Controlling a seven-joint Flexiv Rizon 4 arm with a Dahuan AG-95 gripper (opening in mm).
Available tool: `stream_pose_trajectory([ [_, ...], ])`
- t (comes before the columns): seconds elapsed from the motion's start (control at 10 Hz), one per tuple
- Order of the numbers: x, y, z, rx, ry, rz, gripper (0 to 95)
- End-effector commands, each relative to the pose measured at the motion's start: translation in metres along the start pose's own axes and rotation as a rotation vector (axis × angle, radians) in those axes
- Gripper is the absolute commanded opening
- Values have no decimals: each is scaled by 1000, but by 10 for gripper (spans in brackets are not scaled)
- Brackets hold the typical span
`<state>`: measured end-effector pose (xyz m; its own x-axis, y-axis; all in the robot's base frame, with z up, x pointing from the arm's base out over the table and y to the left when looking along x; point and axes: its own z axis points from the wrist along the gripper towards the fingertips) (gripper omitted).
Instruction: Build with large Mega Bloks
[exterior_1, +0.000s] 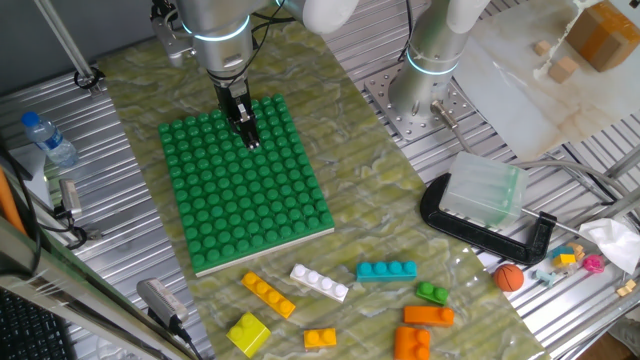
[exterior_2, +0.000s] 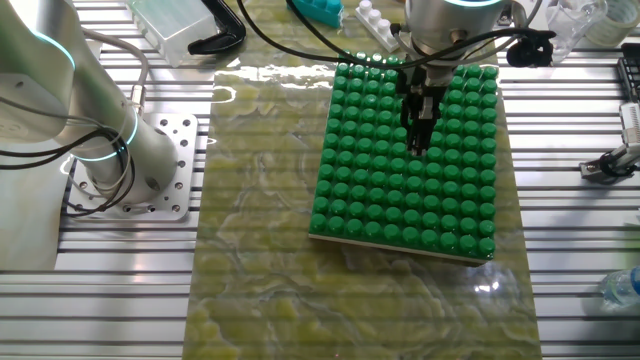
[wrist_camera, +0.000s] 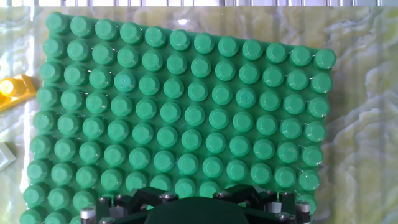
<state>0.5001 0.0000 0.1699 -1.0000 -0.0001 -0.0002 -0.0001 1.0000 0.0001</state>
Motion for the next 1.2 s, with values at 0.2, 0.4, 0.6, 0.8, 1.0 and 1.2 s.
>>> stream_pose_trajectory([
  [0.2, 0, 0, 0, 32, -42, 22, 0],
  [0.4, 0, 0, 0, 34, -42, 24, 0],
  [0.6, 0, 0, 0, 35, -41, 23, 0],
  [0.8, 0, 0, 0, 37, -40, 24, 0],
  [1.0, 0, 0, 0, 38, -38, 22, 0],
  [1.2, 0, 0, 0, 38, -38, 24, 0],
])
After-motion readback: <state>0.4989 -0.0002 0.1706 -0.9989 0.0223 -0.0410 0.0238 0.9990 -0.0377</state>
